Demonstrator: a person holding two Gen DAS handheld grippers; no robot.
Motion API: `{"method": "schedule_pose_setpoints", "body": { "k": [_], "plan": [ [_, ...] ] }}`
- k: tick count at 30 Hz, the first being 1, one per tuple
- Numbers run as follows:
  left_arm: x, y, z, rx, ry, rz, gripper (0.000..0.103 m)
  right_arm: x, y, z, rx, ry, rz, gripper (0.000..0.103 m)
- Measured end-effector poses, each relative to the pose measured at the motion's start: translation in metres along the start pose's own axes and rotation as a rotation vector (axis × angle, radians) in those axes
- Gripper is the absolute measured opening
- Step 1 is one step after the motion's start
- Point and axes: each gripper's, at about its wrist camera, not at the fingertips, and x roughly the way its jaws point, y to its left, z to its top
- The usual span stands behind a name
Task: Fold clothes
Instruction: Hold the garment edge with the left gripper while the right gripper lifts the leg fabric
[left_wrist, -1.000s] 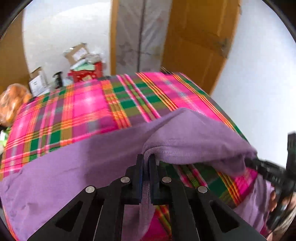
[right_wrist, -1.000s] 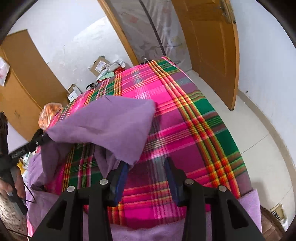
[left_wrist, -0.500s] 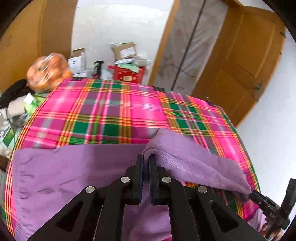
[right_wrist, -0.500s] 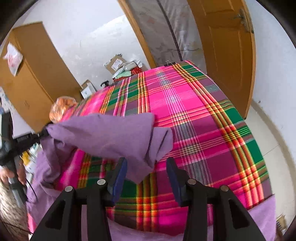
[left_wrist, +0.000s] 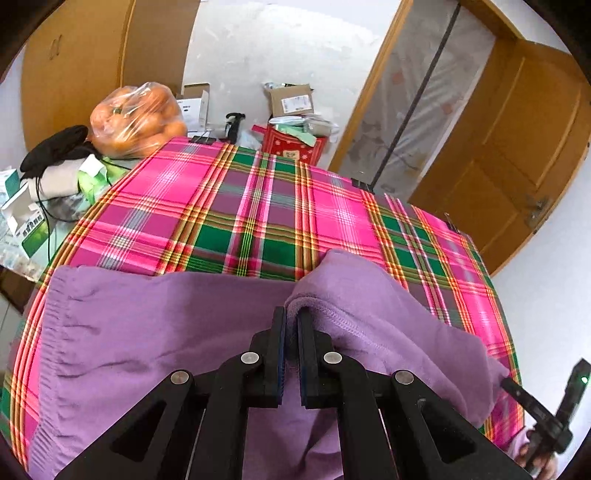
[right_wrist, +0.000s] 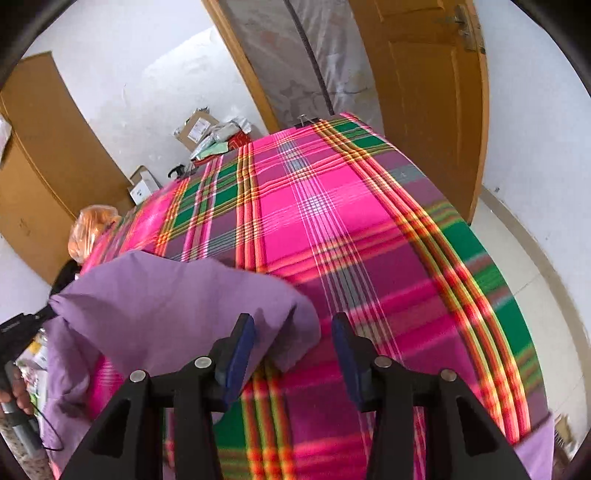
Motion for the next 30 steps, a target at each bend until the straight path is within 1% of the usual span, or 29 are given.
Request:
{"method": "schedule_pose_setpoints", "body": {
  "k": [1, 2, 7, 8, 12, 14, 15, 17, 20, 22, 25, 29, 30],
  "plan": [
    [0.000, 0.001, 0.000, -0.002, 0.000, 0.004, 0.005, 0.006, 0.000, 0.001, -0.003, 0.023, 0.021, 0.045],
    [0.000, 0.002, 0.000, -0.003, 0.001, 0.009, 0.005, 0.007, 0.001, 0.001, -0.018, 0.026, 0.030, 0.045],
    [0.005, 0.006, -0.001, -0.002, 0.015, 0.022, 0.005, 0.003, -0.003, -0.006, -0.044, 0.017, 0.062, 0.045],
    [0.005, 0.006, -0.001, -0.004, 0.016, 0.021, 0.005, 0.003, -0.006, -0.007, -0.043, 0.018, 0.067, 0.044],
    [0.007, 0.008, -0.001, -0.006, 0.019, 0.026, 0.005, 0.006, 0.003, -0.006, -0.101, 0.018, 0.039, 0.043],
    [0.007, 0.008, -0.002, -0.011, 0.022, 0.025, 0.006, 0.010, 0.011, -0.004, -0.141, 0.033, 0.046, 0.026],
    [0.007, 0.008, -0.002, -0.012, 0.022, 0.024, 0.006, 0.007, 0.011, -0.003, -0.145, 0.031, 0.059, 0.013],
    [0.006, 0.007, -0.003, -0.007, 0.022, 0.024, 0.006, 0.001, 0.013, 0.000, -0.147, 0.019, 0.077, 0.010],
    [0.007, 0.003, -0.004, 0.006, 0.031, 0.013, 0.006, -0.020, 0.013, 0.007, -0.147, -0.036, 0.079, 0.009],
    [0.008, 0.000, -0.006, 0.017, 0.035, 0.006, 0.006, -0.038, 0.015, 0.015, -0.155, -0.076, 0.045, 0.009],
    [0.010, -0.006, -0.008, 0.038, 0.047, -0.010, 0.006, -0.051, 0.026, 0.031, -0.202, -0.077, -0.103, 0.010],
    [0.014, -0.010, -0.011, 0.057, 0.057, 0.003, 0.006, -0.033, 0.037, 0.045, -0.236, -0.066, -0.223, 0.011],
    [0.015, -0.008, -0.011, 0.052, 0.060, 0.006, 0.006, -0.027, 0.037, 0.045, -0.240, -0.064, -0.234, 0.011]
  ]
}}
